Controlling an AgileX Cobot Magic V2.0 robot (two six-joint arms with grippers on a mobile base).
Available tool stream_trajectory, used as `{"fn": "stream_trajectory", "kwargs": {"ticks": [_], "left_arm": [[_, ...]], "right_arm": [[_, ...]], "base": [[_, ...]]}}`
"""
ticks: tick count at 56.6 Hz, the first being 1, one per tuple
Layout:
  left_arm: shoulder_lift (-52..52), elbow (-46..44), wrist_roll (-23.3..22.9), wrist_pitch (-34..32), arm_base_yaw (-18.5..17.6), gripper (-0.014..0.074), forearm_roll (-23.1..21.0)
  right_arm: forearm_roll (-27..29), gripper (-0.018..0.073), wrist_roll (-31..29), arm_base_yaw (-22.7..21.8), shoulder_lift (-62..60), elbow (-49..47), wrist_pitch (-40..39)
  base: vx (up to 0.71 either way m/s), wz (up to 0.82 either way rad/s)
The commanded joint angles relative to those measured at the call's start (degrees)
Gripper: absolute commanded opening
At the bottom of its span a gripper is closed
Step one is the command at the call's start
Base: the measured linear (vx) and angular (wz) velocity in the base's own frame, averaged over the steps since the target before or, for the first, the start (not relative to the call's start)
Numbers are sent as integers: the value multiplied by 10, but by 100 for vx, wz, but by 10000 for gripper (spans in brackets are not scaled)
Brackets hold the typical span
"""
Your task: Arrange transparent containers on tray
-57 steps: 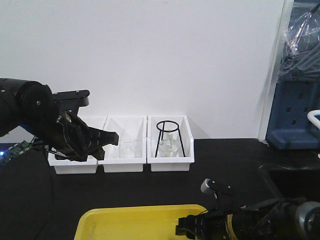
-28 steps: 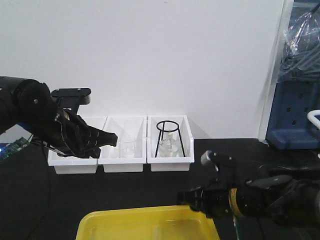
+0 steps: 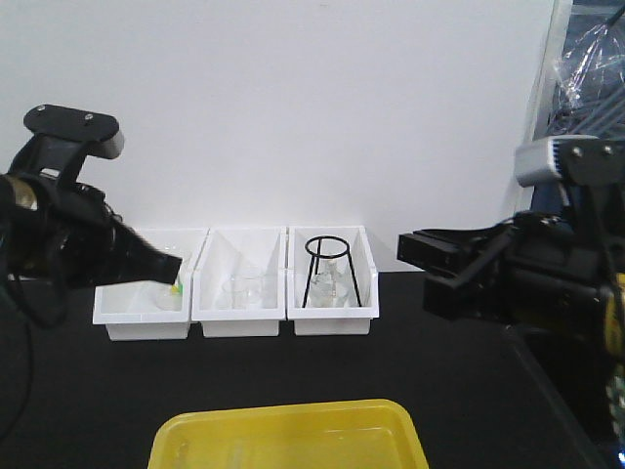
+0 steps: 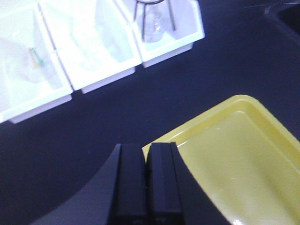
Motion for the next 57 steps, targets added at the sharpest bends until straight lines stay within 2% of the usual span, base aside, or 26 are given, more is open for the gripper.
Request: {"fn": "stream_trajectory", "kwargs": {"ticks": [1,10,18,24,29,57], "left_arm": [[-87,67,21,-108,-16,-8,-16],[-221,234,27,-205,-31,-7,-27],[-309,342,27,-237,-32,-6,-25],[-353,389,28,-253,-31,-6,-17],[-375,404,28,-249,-31,-6,-4],[-384,405,28,-234,-31,-6,-5]], "right_arm": [[-16,-13,-25,-3,-55,37,17],[-16,-13,-33,-3,-129,119,48],[-16,-13,-33,-3,-162,148,67],[-16,-13,-33,-3,-167,152,70],[-16,-13,-33,-3,-167,152,70],[-16,-13,-33,-3,-167,152,70]], "base": [[0,0],[0,0],[0,0],[0,0],[0,0],[0,0]]}}
